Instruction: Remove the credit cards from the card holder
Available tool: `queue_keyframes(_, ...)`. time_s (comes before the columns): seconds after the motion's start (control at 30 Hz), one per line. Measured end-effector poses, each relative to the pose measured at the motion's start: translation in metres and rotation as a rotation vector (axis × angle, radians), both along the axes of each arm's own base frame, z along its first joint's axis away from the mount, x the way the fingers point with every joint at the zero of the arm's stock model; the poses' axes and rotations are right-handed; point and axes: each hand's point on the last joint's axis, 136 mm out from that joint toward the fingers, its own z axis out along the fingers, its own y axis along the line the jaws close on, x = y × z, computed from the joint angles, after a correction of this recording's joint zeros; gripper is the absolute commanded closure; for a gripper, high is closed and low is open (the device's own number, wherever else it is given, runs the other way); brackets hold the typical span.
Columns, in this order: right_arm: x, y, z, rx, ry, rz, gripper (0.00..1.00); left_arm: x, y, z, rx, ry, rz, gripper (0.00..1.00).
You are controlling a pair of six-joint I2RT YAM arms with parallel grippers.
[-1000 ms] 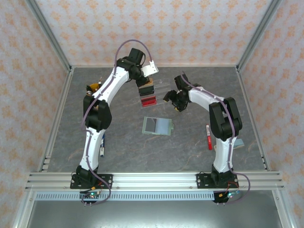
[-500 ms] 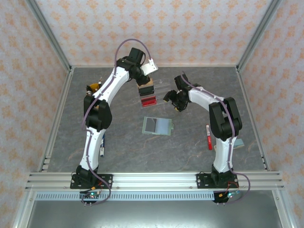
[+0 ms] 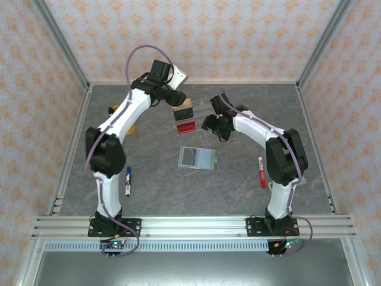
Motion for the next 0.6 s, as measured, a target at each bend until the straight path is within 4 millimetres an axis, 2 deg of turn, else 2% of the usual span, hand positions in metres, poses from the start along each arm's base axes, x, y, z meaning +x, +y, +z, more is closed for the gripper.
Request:
queue_keyframes(0.13,-0.028,0.029,0.003,-0.051,-0.01,0.095,0.3,-0.031,0.024,0.021,-0.075,-0.055,0.151,0.17)
queue_keyframes(0.23,-0.048,0.047,-0.001,-0.081,0.005,0.161,0.31,-0.051,0.043,0.019,-0.126,-0.065,0.286,0.11)
queue_keyframes(0.3,-0.059,0.056,-0.006,-0.097,0.016,0.193,0.31,-0.063,0.055,0.008,-0.152,-0.046,0.367,0.07)
queue_keyframes(0.33,-0.063,0.059,-0.01,-0.107,0.024,0.206,0.31,-0.07,0.062,0.0,-0.163,-0.033,0.409,0.0)
queue_keyframes(0.47,-0.077,0.067,-0.038,-0.155,0.08,0.243,0.32,-0.096,0.084,-0.034,-0.204,0.043,0.556,0.0)
queue_keyframes(0.6,-0.082,0.064,-0.06,-0.192,0.13,0.246,0.35,-0.112,0.092,-0.058,-0.24,0.106,0.641,0.0)
